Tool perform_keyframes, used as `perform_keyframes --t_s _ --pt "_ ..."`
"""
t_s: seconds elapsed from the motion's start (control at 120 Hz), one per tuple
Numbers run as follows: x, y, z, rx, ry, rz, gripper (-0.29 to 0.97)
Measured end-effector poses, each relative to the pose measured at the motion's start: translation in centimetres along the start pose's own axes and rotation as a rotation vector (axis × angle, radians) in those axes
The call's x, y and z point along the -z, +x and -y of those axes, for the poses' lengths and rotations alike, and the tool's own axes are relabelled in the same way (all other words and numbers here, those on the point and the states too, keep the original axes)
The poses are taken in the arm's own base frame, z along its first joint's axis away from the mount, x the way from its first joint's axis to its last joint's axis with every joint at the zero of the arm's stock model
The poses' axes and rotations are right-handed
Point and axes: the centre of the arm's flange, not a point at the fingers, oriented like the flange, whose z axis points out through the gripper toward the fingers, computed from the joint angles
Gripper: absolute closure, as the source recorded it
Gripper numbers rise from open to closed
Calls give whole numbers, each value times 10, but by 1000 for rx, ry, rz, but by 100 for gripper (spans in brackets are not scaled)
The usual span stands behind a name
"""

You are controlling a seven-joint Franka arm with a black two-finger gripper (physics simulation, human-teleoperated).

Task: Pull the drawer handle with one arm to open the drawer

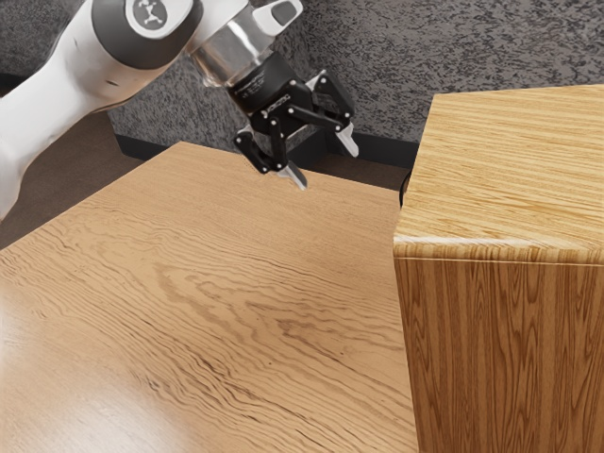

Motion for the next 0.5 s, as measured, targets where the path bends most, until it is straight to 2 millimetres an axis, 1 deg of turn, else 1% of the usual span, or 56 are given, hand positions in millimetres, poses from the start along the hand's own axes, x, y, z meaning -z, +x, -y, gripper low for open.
perform_keyframes --t_s 0.058,0.108,0.367,0.425,0.5 --pt "-7 -12 -16 -21 -8 5 18" --pt "-12 -16 -21 -23 -11 5 20" --pt "-24 -6 -21 7 -31 -31 30" --pt "-27 -6 -23 2 -40 -39 32" --pt "-35 -8 -27 -6 -47 -38 34"
